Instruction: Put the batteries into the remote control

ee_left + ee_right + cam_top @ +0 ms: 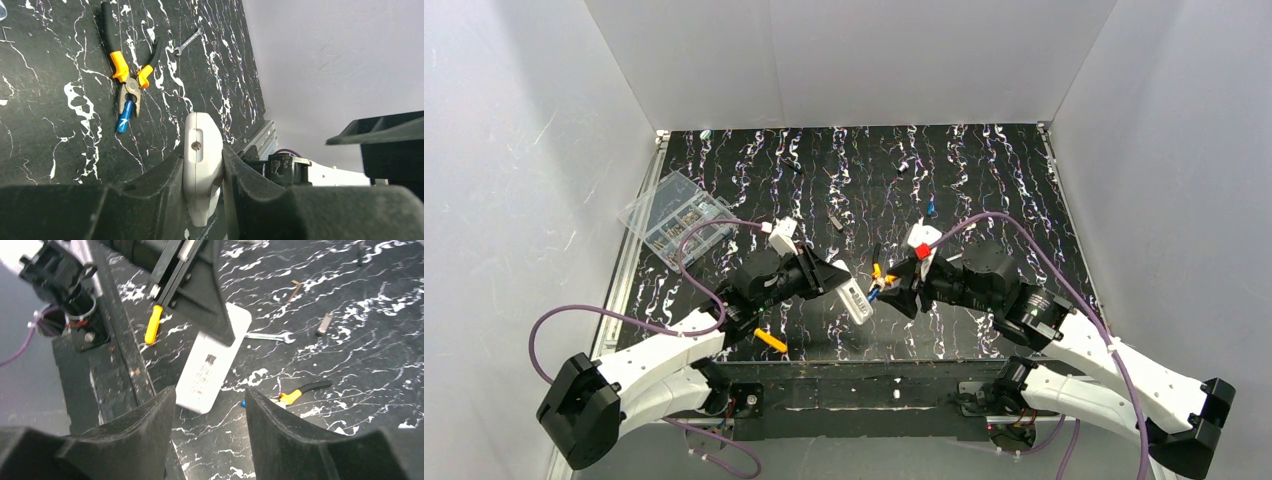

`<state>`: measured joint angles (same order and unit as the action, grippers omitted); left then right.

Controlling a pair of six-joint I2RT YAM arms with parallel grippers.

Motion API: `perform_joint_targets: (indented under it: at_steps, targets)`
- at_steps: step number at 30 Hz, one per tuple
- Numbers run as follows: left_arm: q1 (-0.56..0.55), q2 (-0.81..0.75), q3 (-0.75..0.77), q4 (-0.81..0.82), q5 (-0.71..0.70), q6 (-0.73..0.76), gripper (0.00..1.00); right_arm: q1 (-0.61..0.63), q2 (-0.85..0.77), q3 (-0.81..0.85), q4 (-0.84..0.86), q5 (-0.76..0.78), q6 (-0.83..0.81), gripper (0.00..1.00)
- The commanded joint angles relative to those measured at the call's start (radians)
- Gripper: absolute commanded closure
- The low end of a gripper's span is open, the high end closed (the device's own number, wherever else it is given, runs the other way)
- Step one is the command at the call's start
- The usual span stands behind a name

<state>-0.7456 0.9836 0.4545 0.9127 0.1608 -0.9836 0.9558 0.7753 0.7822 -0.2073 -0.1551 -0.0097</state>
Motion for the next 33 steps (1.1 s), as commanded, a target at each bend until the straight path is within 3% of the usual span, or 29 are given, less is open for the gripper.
perform_joint_targets:
  at_steps: [1, 4, 7, 10, 18, 23, 33]
  targets:
    - [0.022, -0.058, -0.007, 0.051, 0.003, 0.038, 1.00, 0.003, -0.007, -0.043, 0.030, -0.143, -0.124, 0.41]
    - [0.027, -0.082, -0.020, 0.038, -0.007, 0.019, 1.00, 0.003, -0.004, -0.066, 0.087, -0.197, -0.161, 0.43]
    - [0.031, -0.101, -0.026, 0.020, 0.005, -0.007, 1.00, 0.003, 0.007, -0.071, 0.098, -0.242, -0.234, 0.36]
    - [0.033, -0.110, -0.036, 0.011, 0.028, -0.042, 1.00, 0.003, 0.013, -0.057, 0.065, -0.274, -0.339, 0.28]
    - [0.033, -0.028, -0.028, 0.127, 0.198, -0.156, 1.00, 0.003, 0.006, 0.016, -0.110, -0.334, -0.578, 0.28]
    - [0.033, -0.010, -0.022, 0.182, 0.253, -0.172, 1.00, 0.003, 0.019, 0.055, -0.185, -0.349, -0.633, 0.29]
    - [0.032, 0.020, -0.059, 0.322, 0.229, -0.216, 1.00, 0.003, 0.064, 0.099, -0.196, -0.420, -0.633, 0.32]
